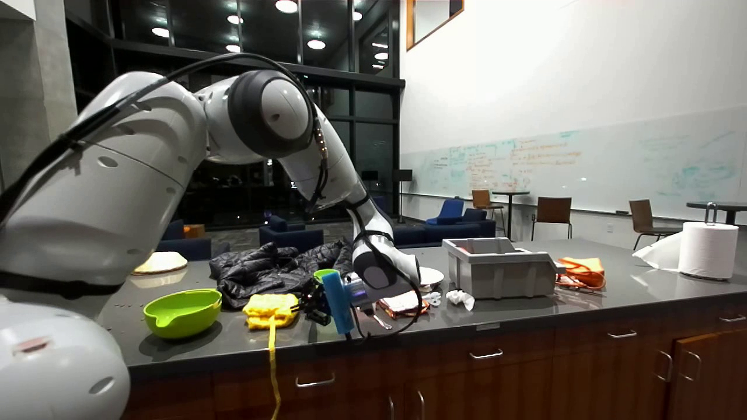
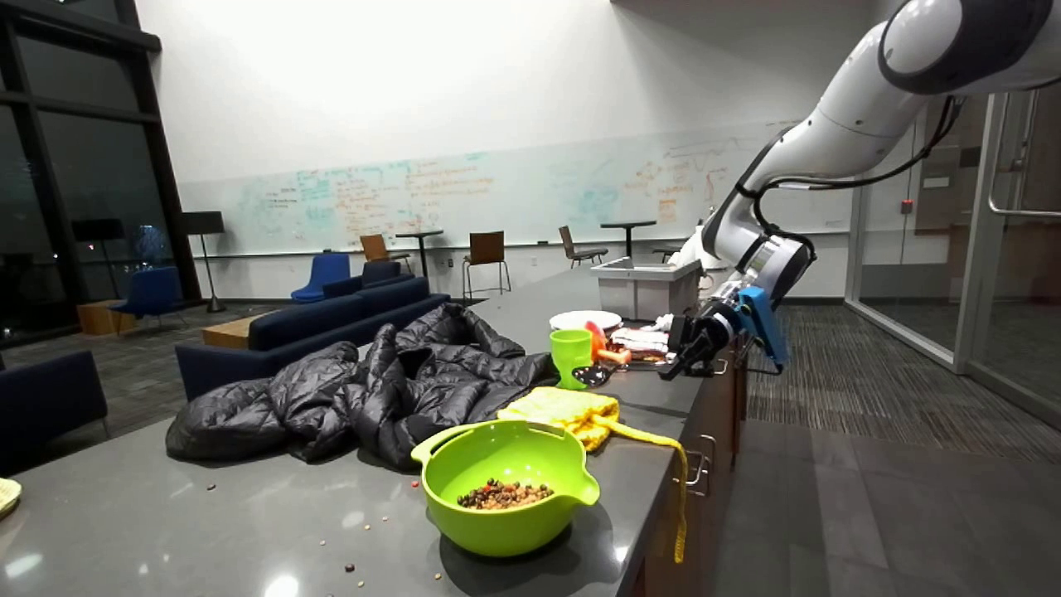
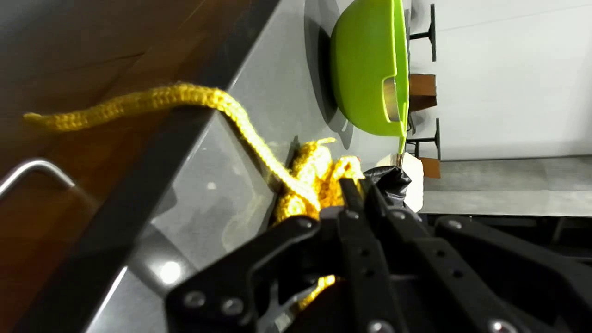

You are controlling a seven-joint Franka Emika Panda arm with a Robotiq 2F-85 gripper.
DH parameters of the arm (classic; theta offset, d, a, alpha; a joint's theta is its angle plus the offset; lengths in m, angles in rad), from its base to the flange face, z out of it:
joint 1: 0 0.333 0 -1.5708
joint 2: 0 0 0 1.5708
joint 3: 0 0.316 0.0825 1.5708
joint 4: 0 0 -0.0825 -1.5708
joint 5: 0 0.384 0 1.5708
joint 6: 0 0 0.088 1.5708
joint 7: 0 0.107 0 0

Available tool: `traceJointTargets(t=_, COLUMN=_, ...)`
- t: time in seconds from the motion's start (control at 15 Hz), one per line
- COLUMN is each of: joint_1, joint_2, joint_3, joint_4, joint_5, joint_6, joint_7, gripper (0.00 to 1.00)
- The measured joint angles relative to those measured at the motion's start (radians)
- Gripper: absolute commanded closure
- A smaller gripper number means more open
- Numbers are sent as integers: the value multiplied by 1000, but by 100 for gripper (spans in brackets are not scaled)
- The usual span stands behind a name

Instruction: Put the spoon on the counter

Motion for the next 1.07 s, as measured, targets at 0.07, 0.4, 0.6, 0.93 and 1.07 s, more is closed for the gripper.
traceJointTargets(t=0.07, joint_1=0, joint_2=8, joint_3=0, joint_4=5, joint_5=4, joint_6=1, joint_7=0, gripper=67)
traceJointTargets(t=0.4, joint_1=1, joint_2=27, joint_3=3, joint_4=25, joint_5=10, joint_6=4, joint_7=0, gripper=33)
traceJointTargets(t=0.6, joint_1=2, joint_2=28, joint_3=8, joint_4=31, joint_5=10, joint_6=6, joint_7=0, gripper=12)
traceJointTargets(t=0.93, joint_1=3, joint_2=28, joint_3=12, joint_4=35, joint_5=10, joint_6=9, joint_7=0, gripper=0)
traceJointTargets(t=1.07, joint_1=5, joint_2=27, joint_3=12, joint_4=37, joint_5=10, joint_6=21, joint_7=0, gripper=0)
